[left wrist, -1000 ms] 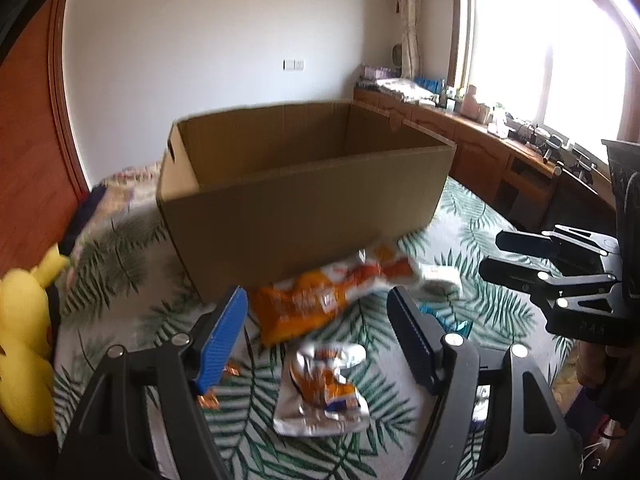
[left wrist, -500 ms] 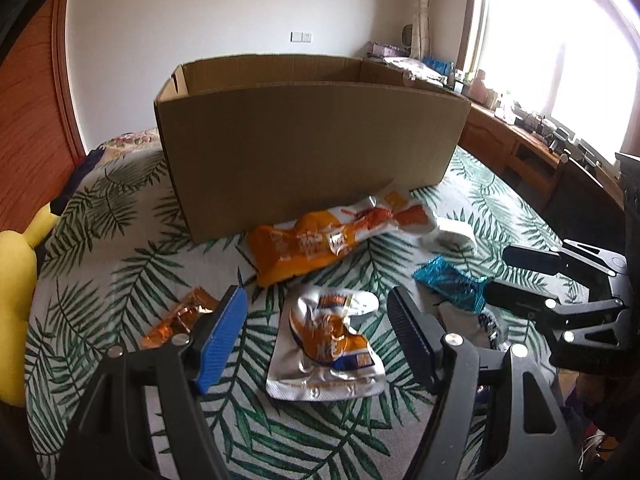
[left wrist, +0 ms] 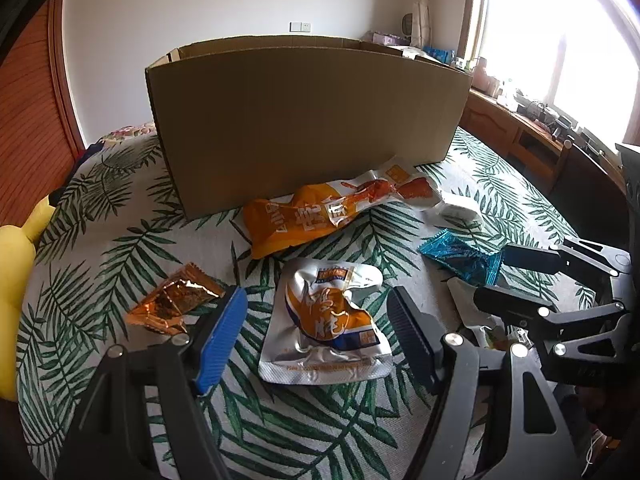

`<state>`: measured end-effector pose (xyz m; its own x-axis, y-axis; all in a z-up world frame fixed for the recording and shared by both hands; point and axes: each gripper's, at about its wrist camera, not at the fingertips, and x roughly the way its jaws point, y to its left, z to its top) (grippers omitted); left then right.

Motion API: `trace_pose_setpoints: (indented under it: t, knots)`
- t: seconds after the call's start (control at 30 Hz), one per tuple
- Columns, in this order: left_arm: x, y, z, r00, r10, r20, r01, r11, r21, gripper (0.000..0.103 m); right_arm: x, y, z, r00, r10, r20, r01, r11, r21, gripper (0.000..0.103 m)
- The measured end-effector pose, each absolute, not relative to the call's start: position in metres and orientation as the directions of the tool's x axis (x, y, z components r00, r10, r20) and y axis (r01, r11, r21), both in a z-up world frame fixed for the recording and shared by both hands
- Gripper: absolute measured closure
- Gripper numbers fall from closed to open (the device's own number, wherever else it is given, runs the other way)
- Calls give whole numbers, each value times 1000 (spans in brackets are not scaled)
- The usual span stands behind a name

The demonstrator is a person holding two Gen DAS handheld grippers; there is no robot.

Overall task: Organize snacks
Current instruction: 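Grasp the silver-orange pouch with the left gripper while the right gripper grasps the white duck-gizzard bag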

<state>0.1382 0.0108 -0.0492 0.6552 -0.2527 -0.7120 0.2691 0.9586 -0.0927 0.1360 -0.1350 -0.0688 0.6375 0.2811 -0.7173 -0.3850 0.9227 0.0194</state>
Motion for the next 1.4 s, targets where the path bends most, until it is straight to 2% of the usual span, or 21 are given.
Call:
trace_pose_setpoints:
  t: [0.27, 0.57, 1.07, 1.4]
  knots:
    - [139, 14, -56, 649, -251, -718, 260, 960, -100, 30, 136, -135, -77, 620, 274, -735, -382, 924, 22, 41]
    - [140, 11, -55, 645, -243, -725, 269, 960, -83, 30, 124, -132, -82, 624, 255, -739, -405, 914, -27, 32]
    - [149, -6, -58, 601, -221, -768, 303, 952, -37, 30, 115, -142, -84, 641, 290, -711, -424, 906, -12, 34]
    - [163, -2, -58, 553, -236, -799, 285, 955, -85, 32, 113, -145, -85, 657, 313, -686, -435, 901, -5, 34]
